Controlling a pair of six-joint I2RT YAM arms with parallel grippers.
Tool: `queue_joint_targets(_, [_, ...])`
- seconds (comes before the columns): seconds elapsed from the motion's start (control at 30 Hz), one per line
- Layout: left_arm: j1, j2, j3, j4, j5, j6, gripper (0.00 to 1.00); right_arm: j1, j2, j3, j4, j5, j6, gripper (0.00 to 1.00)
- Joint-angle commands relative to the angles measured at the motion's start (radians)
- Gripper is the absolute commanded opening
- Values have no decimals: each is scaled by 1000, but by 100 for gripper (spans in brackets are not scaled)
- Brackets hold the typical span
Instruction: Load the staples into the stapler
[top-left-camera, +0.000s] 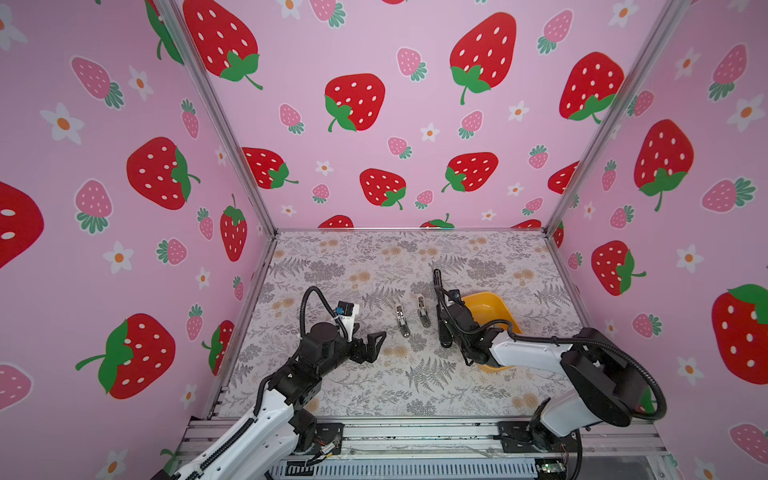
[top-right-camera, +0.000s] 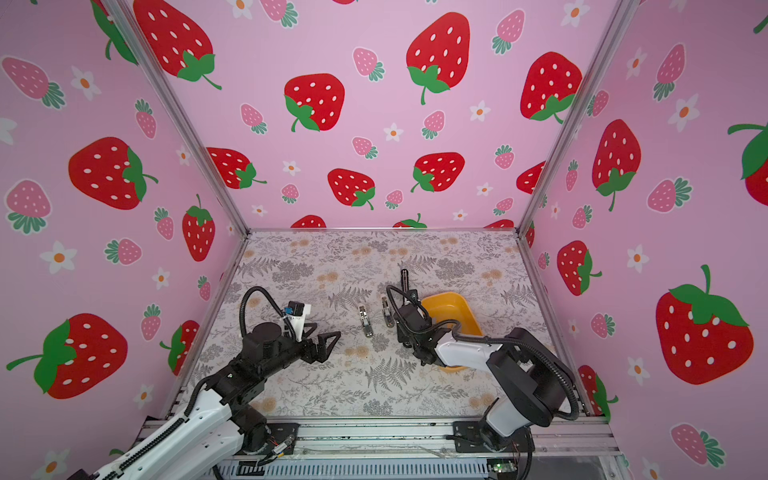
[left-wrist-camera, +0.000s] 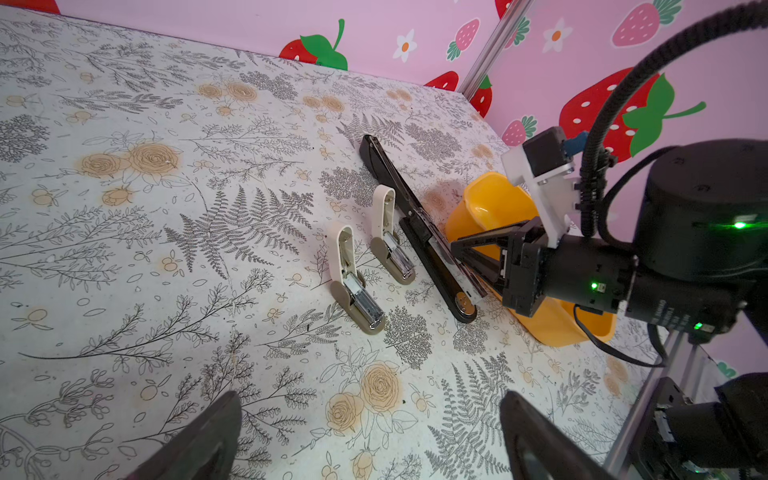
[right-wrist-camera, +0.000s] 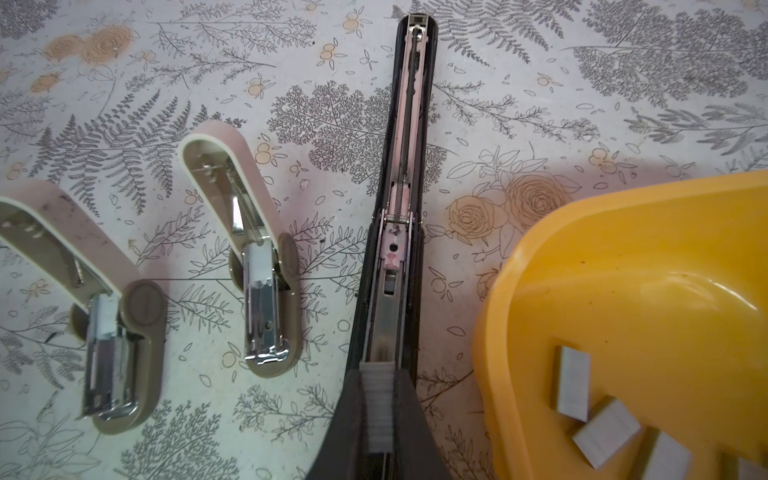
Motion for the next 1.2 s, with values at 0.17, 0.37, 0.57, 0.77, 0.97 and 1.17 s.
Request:
queue_joint_targets(0.17, [-8, 0, 48, 1, -21, 17, 98, -7, -1, 2, 6, 1, -3, 2])
queue_joint_targets(0.37, [-11, -1, 48, 2, -21, 16, 98, -7, -11, -1, 6, 2, 0, 2])
queue_joint_targets(0.57, [-12, 0, 50, 0, -20, 17, 98, -7, -13, -3, 7, 0, -1, 2])
queue_joint_targets(0.77, [-13, 1, 50, -1, -21, 19, 98, -8, -23, -4, 5, 0, 1, 2])
queue_joint_targets(0.97, [-17, 1, 50, -3, -21, 20, 98, -8, -32, -7, 6, -6, 4, 2])
queue_joint_targets(1.17, [-17, 1, 50, -5, -20, 19, 98, -7, -18, -9, 9, -6, 8, 2])
